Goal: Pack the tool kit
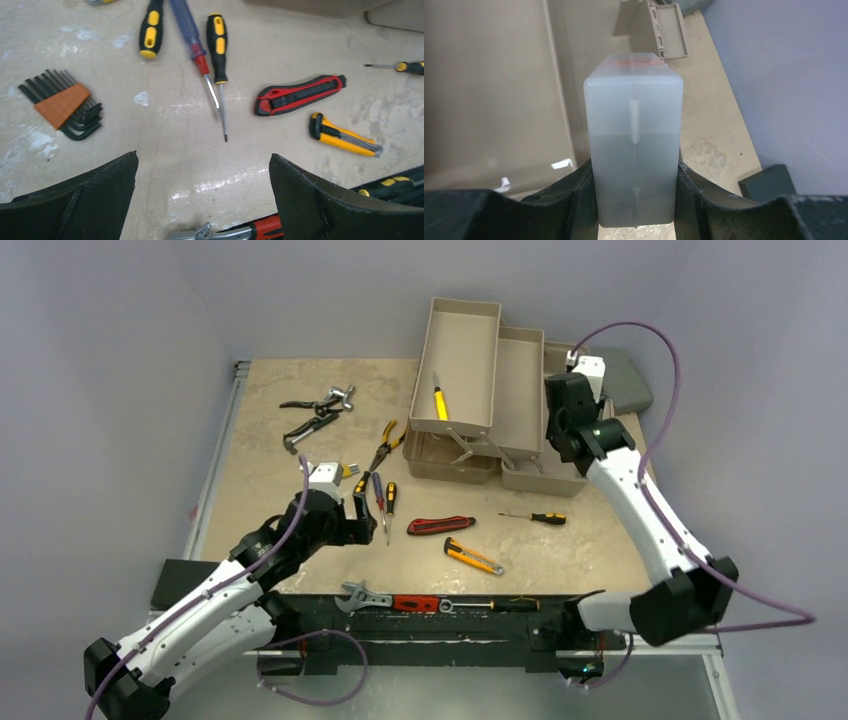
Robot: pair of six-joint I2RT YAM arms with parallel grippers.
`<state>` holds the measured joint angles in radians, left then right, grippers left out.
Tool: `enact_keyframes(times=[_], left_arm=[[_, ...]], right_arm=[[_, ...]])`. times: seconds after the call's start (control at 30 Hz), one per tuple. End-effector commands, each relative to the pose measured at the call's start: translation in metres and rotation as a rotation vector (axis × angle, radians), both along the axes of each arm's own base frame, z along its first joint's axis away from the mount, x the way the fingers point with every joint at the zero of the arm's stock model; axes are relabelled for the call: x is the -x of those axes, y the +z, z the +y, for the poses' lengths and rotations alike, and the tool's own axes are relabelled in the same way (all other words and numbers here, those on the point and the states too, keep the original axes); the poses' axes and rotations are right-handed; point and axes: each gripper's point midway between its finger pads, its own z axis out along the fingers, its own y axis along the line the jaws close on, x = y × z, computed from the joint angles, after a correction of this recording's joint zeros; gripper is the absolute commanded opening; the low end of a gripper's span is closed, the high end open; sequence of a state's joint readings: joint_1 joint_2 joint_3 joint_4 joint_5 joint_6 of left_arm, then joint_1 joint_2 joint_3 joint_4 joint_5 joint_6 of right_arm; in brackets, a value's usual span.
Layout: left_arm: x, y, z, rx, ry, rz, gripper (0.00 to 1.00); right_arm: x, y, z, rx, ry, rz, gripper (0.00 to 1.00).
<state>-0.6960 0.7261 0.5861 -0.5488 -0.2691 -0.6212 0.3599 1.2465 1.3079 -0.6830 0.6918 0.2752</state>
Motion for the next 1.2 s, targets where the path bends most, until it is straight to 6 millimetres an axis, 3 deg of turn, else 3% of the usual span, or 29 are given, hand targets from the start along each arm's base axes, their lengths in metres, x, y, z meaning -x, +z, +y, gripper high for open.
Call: enact_keyframes(times=[0.0, 0.17, 0.37, 0.57, 0.73, 0.77, 0.83, 0.87, 0.97, 1.17], left_arm=[[-0.003, 0.020, -0.034, 0.112, -0.157, -0.081, 1.00], [-0.003, 0.016, -0.046, 0.118, -0.212, -0.061, 1.00], [0.000, 0.010, -0.058, 0.166, -0.242, -0.027, 0.99], [0.001, 0.006, -0.065, 0.189, -0.254, -0.005, 0.98], [0.002, 0.004, -0.061, 0.178, -0.239, 0.003, 0.98], [0.002, 0.004, -0.061, 0.178, -0.239, 0.004, 0.98], [0.003, 0.004, -0.060, 0.178, -0.239, 0.005, 0.98], [0.003, 0.004, -0.060, 0.178, -0.241, 0.004, 0.98], [0.004, 0.005, -0.059, 0.176, -0.241, 0.003, 0.98], [0.002, 0.006, -0.050, 0.156, -0.199, -0.017, 0.98]], right_arm=[[-0.028, 0.010, -0.024, -0.028, -0.063, 0.013, 0.00], [-0.076, -0.031, -0.020, -0.168, 0.028, 0.116, 0.00], [-0.117, -0.073, -0.003, -0.524, 0.222, 0.156, 0.00], [-0.152, -0.081, 0.007, -0.737, 0.324, 0.108, 0.00], [-0.178, -0.077, 0.000, -0.802, 0.313, 0.049, 0.02], [-0.183, -0.077, 0.000, -0.816, 0.320, 0.046, 0.06], [-0.189, -0.079, 0.003, -0.849, 0.328, 0.056, 0.39], [-0.191, -0.080, 0.001, -0.848, 0.313, 0.061, 0.50], [-0.186, -0.075, -0.015, -0.796, 0.223, 0.055, 0.68], [-0.153, -0.048, -0.040, -0.652, 0.119, 0.036, 0.74]])
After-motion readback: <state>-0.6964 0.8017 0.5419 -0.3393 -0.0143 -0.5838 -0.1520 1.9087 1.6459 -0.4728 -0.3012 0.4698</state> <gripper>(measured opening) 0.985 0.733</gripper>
